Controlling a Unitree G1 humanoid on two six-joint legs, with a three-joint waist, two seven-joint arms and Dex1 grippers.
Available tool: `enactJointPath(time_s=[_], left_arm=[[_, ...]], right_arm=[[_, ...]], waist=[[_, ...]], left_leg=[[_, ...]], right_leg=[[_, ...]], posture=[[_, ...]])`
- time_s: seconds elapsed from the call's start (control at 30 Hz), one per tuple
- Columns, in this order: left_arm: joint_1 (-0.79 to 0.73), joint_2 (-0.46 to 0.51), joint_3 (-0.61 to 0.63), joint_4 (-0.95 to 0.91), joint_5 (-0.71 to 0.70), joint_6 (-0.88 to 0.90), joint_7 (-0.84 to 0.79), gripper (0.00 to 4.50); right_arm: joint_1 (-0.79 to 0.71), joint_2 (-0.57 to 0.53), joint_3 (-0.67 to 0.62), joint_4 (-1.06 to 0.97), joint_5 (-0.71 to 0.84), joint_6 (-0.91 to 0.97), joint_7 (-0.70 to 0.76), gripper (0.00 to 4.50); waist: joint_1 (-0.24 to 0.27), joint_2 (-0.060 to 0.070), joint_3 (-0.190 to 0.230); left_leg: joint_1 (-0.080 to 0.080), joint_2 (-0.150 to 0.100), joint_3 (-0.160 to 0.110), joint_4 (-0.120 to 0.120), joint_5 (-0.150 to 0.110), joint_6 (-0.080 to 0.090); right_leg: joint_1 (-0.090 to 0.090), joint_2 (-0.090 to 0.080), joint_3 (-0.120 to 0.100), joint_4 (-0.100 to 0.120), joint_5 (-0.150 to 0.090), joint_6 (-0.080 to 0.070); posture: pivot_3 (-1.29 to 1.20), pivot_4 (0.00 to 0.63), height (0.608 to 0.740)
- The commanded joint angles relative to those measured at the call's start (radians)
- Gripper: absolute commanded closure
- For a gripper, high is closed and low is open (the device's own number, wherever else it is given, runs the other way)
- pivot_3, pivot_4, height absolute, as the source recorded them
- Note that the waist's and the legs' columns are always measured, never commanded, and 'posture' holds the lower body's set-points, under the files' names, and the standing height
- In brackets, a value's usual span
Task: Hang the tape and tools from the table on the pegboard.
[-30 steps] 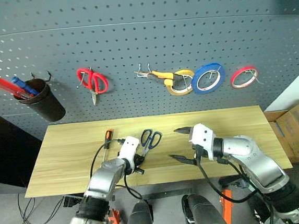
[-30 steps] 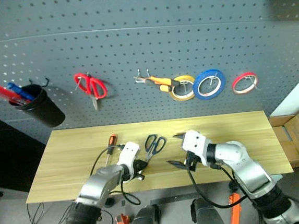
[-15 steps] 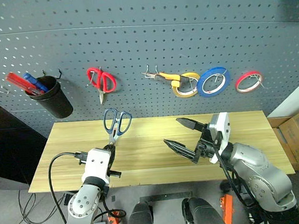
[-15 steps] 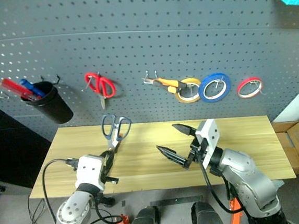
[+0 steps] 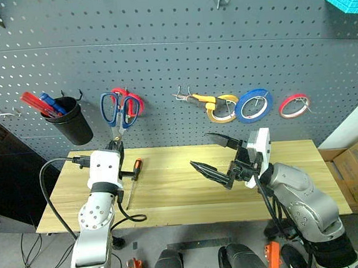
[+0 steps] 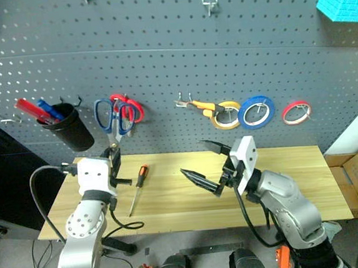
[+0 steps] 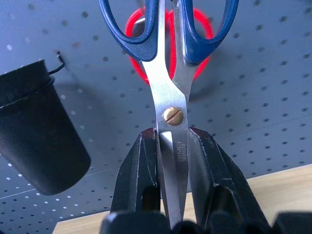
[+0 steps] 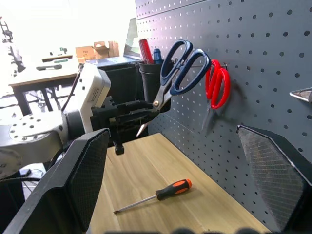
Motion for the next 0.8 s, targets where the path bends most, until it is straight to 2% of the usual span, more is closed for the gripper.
enactJointPath(time_s=[0.03,0.27,0.57,0.73,0.8], left_arm=[[-0.034,0.011,0.033,0.008,-0.017,-0.035,-0.007,4.02],[-0.095,0.019,0.037,0.085,-0.110,0.049,-0.100,4.02],[-0.314,0.069,0.047,0.317,-0.176,0.102,-0.205,4.02],[-0.331,0.075,0.036,0.353,-0.182,0.079,-0.243,2.40],[-0.313,0.073,0.034,0.344,-0.175,0.084,-0.237,1.59]], right_arm=[[-0.008,0.002,-0.008,-0.014,-0.009,-0.032,-0.013,0.00],[-0.003,-0.004,-0.013,-0.028,-0.020,-0.020,-0.049,0.00],[-0.020,0.003,-0.001,-0.024,-0.026,-0.016,-0.068,0.00],[-0.012,-0.005,0.002,-0.030,-0.029,-0.017,-0.064,0.00],[-0.006,-0.009,0.003,-0.036,-0.029,-0.018,-0.064,0.00]], waist=[[0.000,0.000,-0.004],[-0.002,0.000,-0.017],[-0.002,0.000,-0.017],[-0.004,0.000,-0.017],[-0.008,0.000,-0.017]], left_leg=[[0.000,0.000,0.000,0.000,0.000,0.000],[0.002,0.000,0.000,0.001,0.000,0.000],[0.010,0.000,-0.001,0.002,0.000,0.000],[0.010,0.000,0.000,0.001,0.000,0.000],[0.010,0.000,0.000,0.001,0.000,0.000]], right_leg=[[0.000,0.000,0.000,0.000,0.000,0.000],[0.001,0.000,0.000,0.002,0.000,0.000],[0.009,0.002,0.000,0.002,0.000,-0.001],[0.010,0.002,0.001,0.001,0.001,-0.001],[0.009,0.002,0.001,0.001,0.001,-0.001]], posture=[[0.17,0.062,0.740],[0.16,0.062,0.740],[0.16,0.064,0.740],[0.15,0.076,0.740],[0.14,0.082,0.740]])
